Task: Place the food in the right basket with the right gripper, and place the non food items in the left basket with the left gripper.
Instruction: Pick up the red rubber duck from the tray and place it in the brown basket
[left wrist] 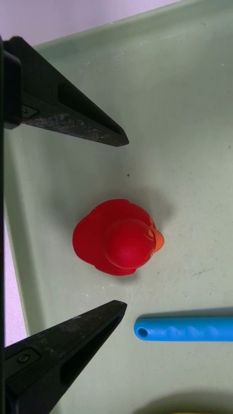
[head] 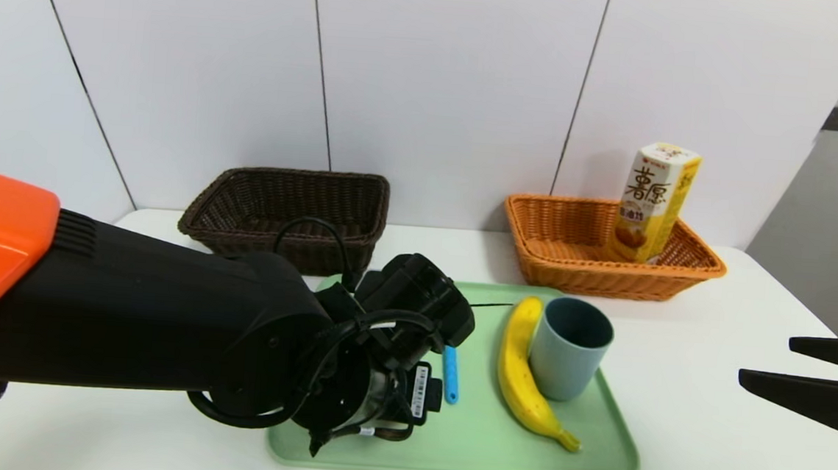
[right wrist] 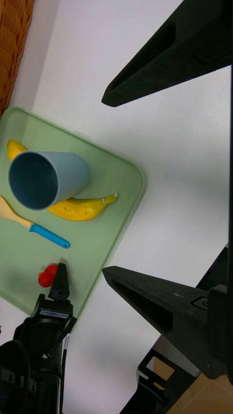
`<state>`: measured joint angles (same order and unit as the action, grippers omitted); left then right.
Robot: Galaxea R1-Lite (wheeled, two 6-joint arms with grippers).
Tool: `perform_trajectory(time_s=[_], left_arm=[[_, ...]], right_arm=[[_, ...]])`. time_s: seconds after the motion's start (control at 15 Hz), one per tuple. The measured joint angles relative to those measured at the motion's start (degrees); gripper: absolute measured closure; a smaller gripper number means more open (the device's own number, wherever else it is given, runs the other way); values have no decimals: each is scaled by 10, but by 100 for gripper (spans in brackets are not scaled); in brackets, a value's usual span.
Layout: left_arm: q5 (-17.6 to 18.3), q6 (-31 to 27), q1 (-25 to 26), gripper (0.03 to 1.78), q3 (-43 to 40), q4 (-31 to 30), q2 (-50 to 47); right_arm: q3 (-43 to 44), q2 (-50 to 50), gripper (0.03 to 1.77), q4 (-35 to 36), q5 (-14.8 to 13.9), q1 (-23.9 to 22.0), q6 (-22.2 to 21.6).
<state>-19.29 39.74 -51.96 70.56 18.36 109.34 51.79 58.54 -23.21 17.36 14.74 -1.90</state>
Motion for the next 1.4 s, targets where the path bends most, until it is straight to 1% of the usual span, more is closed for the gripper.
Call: perform_trajectory(time_s=[0.27, 0.6, 0.67, 0.8, 0.93, 1.07, 1.13, 1.33, 1.4], left_arm=[[-10, 0, 0, 12, 4, 1, 11], [-12, -2, -1, 12, 5, 3, 15], [-12, -2, -1, 18, 5, 3, 17], [-12, -3, -1, 54, 5, 3, 21], [-13, -3, -2, 79, 4, 3, 22], [-13, -4, -2, 98, 4, 8, 23], [-13, -3, -2, 105, 4, 10, 22], [-14, -4, -3, 107, 4, 14, 12], [-22, -6, -2, 107, 4, 14, 3]], right_arm=[[0, 0, 10, 0, 1, 0, 0], [0, -1, 10, 0, 1, 0, 0], [0, -1, 10, 0, 1, 0, 0], [0, -1, 10, 0, 1, 0, 0], [0, -1, 10, 0, 1, 0, 0], [0, -2, 10, 0, 1, 0, 0], [0, -2, 10, 0, 1, 0, 0], [0, -3, 10, 0, 1, 0, 0], [0, -4, 10, 0, 1, 0, 0]])
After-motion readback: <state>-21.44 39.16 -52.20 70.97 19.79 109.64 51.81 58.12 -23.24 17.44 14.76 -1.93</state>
